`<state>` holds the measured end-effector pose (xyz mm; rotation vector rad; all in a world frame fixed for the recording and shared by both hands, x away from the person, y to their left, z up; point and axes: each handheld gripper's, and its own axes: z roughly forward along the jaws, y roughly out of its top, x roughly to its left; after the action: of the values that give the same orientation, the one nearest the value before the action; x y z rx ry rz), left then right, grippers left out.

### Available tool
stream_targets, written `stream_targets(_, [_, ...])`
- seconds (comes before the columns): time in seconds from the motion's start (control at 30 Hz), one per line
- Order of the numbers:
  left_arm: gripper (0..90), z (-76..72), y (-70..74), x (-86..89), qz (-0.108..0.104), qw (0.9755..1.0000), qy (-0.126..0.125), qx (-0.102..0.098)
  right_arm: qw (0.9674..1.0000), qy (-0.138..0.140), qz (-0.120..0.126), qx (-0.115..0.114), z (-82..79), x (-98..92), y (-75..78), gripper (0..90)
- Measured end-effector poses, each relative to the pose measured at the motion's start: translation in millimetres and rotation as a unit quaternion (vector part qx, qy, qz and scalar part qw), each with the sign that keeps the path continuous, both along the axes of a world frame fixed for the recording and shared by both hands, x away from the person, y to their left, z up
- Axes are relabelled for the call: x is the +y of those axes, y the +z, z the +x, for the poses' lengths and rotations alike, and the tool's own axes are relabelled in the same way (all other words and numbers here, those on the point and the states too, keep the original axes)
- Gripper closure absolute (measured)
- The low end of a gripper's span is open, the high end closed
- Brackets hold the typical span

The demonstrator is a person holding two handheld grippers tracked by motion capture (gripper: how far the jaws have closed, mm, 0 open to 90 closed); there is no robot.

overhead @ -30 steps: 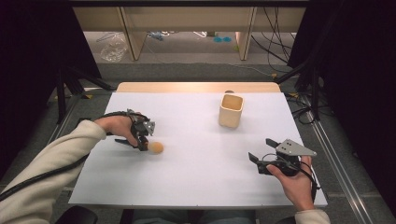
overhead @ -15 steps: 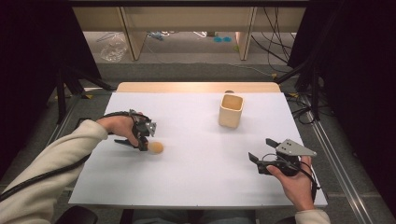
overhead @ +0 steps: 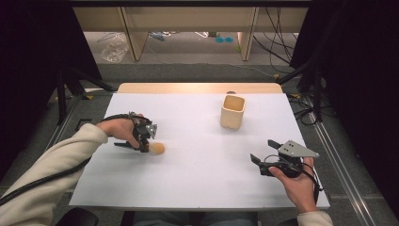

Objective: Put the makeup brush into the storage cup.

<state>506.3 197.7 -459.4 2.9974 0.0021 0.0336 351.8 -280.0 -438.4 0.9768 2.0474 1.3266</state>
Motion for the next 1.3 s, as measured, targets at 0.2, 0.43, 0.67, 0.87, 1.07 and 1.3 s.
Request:
stream_targets(0.2, [66.1, -1.1, -0.9, 1.1, -0.01, 0.9999, 0.013, 0.001, 0.9999, -0.002, 0.007, 0.013, 0.4, 1.3, -1.0, 15.7])
stream_targets(0.43, [66.2, -0.2, -0.1, -1.2, 0.002, 1.0, 0.004, 0.001, 0.9998, 0.003, 0.004, 0.021, 0.5, 0.8, -2.2, 15.7])
stream_targets(0.67, [66.2, -1.2, -0.4, -1.6, 0.001, 1.0, 0.008, -0.001, 0.9997, 0.002, 0.001, 0.022, -0.5, 0.6, -1.1, 15.6])
stream_targets(0.87, [66.3, -2.5, -0.6, -1.1, -0.003, 0.9999, 0.01, -0.003, 0.9999, 0.002, -0.002, 0.015, 0.1, 0.3, -1.5, 15.6])
stream_targets(1.07, [66.3, -2.7, -0.3, -0.6, 0.0, 1.0, 0.006, -0.006, 0.9999, 0.001, 0.009, 0.011, 0.5, 1.1, -1.7, 15.8])
stream_targets(1.3, [66.4, -3.7, 0.0, -1.1, 0.001, 0.9999, 0.003, -0.012, 0.9999, 0.002, 0.011, 0.007, 1.8, 1.0, -2.3, 15.8])
